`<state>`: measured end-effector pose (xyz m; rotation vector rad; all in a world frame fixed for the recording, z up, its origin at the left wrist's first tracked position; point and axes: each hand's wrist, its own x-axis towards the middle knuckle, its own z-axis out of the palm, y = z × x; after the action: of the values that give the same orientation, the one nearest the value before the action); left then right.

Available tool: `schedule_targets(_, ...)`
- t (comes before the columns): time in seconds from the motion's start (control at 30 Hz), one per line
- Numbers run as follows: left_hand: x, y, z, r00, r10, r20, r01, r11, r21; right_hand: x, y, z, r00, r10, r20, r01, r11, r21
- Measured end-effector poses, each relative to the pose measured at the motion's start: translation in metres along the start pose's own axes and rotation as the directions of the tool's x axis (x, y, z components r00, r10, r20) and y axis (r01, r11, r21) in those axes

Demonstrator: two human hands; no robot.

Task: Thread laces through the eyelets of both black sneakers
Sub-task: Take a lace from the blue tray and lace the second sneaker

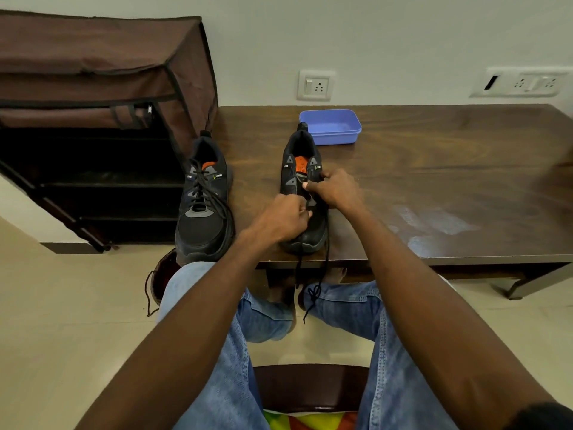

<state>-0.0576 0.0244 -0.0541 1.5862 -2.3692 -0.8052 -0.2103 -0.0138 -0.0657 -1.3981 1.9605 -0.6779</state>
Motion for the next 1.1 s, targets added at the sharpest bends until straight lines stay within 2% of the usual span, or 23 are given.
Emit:
schedule_targets(0.07,0.0,-0.004,-0.005,0.997,0.037,0.069,-0.034,0.998,-0.049,0.0,-0.002,0.0,1.0,-0.002,-0.005,0.002,1.0,0.0)
schedule_targets(0.13,-0.004,-0.009,-0.015,0.956,0.062,0.286,-0.004,0.98,-0.198,-0.001,-0.004,0.0,1.0,0.0,-0.016,0.0,1.0,0.0)
schedule_targets(0.17,-0.008,-0.011,-0.021,0.89,0.085,0.448,0.043,0.962,-0.268,-0.001,-0.004,0.001,1.0,0.004,-0.025,-0.004,1.0,-0.001)
schedule_targets(0.23,-0.016,-0.014,-0.028,0.699,0.124,0.704,0.113,0.953,-0.28,-0.002,-0.003,0.002,0.999,0.009,-0.042,-0.009,1.0,0.001)
schedule_targets(0.27,-0.019,-0.015,-0.028,0.634,0.117,0.764,0.107,0.966,-0.237,-0.003,-0.003,0.002,0.999,0.008,-0.047,-0.007,1.0,0.009)
schedule_targets(0.3,-0.021,-0.016,-0.027,0.621,0.089,0.779,0.093,0.978,-0.186,-0.004,-0.002,0.003,0.999,0.011,-0.053,-0.01,1.0,0.021)
schedule_targets(0.33,-0.021,-0.018,-0.025,0.663,0.046,0.747,0.091,0.986,-0.141,-0.006,-0.003,0.003,0.998,0.011,-0.057,-0.009,0.999,0.032)
schedule_targets(0.37,-0.019,-0.019,-0.022,0.739,0.001,0.674,0.108,0.987,-0.12,-0.008,-0.003,0.001,0.998,0.02,-0.059,-0.018,0.999,0.034)
schedule_targets(0.43,-0.01,-0.021,-0.019,0.901,-0.069,0.427,0.172,0.963,-0.207,-0.015,-0.004,-0.006,0.994,0.099,-0.039,-0.098,0.995,0.022)
schedule_targets(0.47,-0.006,-0.022,-0.018,0.952,-0.096,0.289,0.185,0.936,-0.299,-0.018,-0.003,-0.01,0.985,0.173,0.005,-0.174,0.985,0.022)
schedule_targets(0.53,-0.001,-0.023,-0.017,0.987,-0.129,0.094,0.158,0.878,-0.453,-0.028,-0.003,-0.019,0.924,0.328,0.195,-0.334,0.942,-0.002)
schedule_targets(0.6,-0.001,-0.018,-0.014,0.991,-0.129,0.031,0.128,0.862,-0.49,-0.039,-0.004,-0.024,0.837,0.388,0.385,-0.401,0.915,-0.051)
schedule_targets(0.67,-0.003,-0.012,-0.009,0.992,-0.125,0.019,0.12,0.881,-0.457,-0.047,-0.004,-0.028,0.813,0.384,0.438,-0.394,0.916,-0.073)
schedule_targets(0.73,-0.004,-0.007,-0.005,0.99,-0.142,0.026,0.139,0.887,-0.439,-0.049,-0.003,-0.032,0.834,0.356,0.422,-0.371,0.927,-0.048)
schedule_targets(0.83,-0.004,-0.004,-0.004,0.98,-0.197,0.026,0.174,0.79,-0.588,-0.052,-0.001,-0.041,0.878,0.226,0.422,-0.276,0.959,0.061)
schedule_targets(0.93,-0.002,-0.004,-0.009,0.958,-0.286,0.027,0.231,0.71,-0.666,-0.067,-0.003,-0.045,0.823,0.089,0.561,-0.154,0.986,0.068)
schedule_targets(1.0,-0.001,-0.005,-0.012,0.946,-0.27,0.179,0.321,0.717,-0.619,-0.077,-0.004,-0.043,0.767,0.062,0.639,-0.117,0.992,0.045)
schedule_targets(1.07,-0.001,-0.005,-0.01,0.924,-0.187,0.335,0.357,0.739,-0.571,-0.08,-0.002,-0.042,0.75,0.05,0.659,-0.101,0.994,0.039)
schedule_targets(1.1,-0.003,-0.004,-0.01,0.917,-0.159,0.365,0.358,0.729,-0.583,-0.081,0.0,-0.042,0.747,0.043,0.663,-0.097,0.994,0.045)
